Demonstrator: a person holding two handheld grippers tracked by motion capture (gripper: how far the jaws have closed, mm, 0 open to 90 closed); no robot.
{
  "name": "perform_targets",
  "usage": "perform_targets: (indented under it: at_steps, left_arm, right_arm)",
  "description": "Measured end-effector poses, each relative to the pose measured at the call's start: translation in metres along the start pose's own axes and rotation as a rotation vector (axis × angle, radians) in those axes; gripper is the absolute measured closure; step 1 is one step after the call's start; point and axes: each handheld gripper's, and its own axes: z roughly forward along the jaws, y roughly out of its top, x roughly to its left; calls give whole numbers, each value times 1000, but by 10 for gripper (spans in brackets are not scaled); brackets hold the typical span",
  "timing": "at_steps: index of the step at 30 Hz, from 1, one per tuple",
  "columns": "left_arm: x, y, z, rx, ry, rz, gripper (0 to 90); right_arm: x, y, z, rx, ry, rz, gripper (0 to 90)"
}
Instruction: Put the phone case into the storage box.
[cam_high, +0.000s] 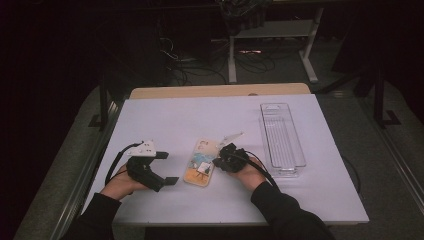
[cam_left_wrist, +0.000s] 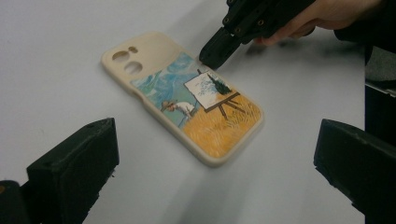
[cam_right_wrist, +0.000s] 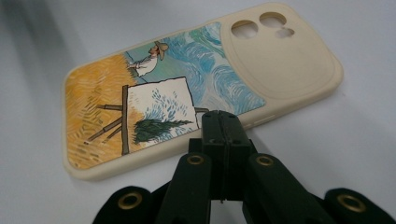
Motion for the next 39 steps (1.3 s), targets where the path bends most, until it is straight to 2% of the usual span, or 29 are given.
perform_targets:
  at_steps: [4, 5, 8, 10, 11, 12, 14, 15, 17, 21, 24, 27, 28, 33, 34, 36, 39]
  left_arm:
    - [1, 0, -1, 3, 6, 4, 0]
    - [0, 0, 0, -9, 4, -9, 0]
    - [1, 0, 0, -8, 4, -9, 0]
    - [0, 0, 0, -8, 6, -10, 0]
    - [0, 0, 0, -7, 6, -10, 0]
    - [0, 0, 0, -9, 6, -11, 0]
    - [0, 0, -1, -9, 7, -9, 0]
    - [0, -1, -1, -10, 6, -26, 0]
    - [0, -1, -1, -7, 8, -20, 0]
    - [1, -1, -2, -10, 13, -19, 0]
    - [2, -1, -2, -12, 18, -23, 0]
    - [3, -1, -3, -12, 20, -21, 0]
    - [3, -1, -3, -11, 21, -20, 0]
    - [4, -1, -5, -13, 27, -26, 0]
    - [4, -1, -5, -13, 27, -23, 0]
    - [4, -2, -5, -12, 28, -24, 0]
    - [4, -3, -5, -10, 30, -26, 0]
  right_arm:
    - [6, 6, 8, -2, 27, -10, 889]
    - [6, 6, 8, -2, 27, -10, 889]
    - [13, 10, 14, 1, 48, -39, 889]
    - [15, 10, 15, 4, 56, -28, 889]
    - [16, 10, 17, 5, 57, -44, 889]
    - [20, 10, 18, 9, 81, -41, 889]
    - [22, 10, 19, 9, 88, -52, 889]
    - [25, 11, 19, 13, 97, -52, 889]
    - [31, 11, 22, 17, 107, -79, 889]
    - [41, 12, 23, 14, 146, -74, 889]
    - [44, 13, 23, 13, 157, -104, 889]
    - [52, 15, 27, 6, 186, -89, 889]
    - [53, 15, 29, 4, 188, -103, 889]
    - [60, 19, 39, -7, 230, -94, 889]
    - [60, 19, 39, -7, 230, -94, 889]
    - [64, 21, 43, 0, 218, -141, 889]
    - [60, 22, 40, -10, 211, -156, 889]
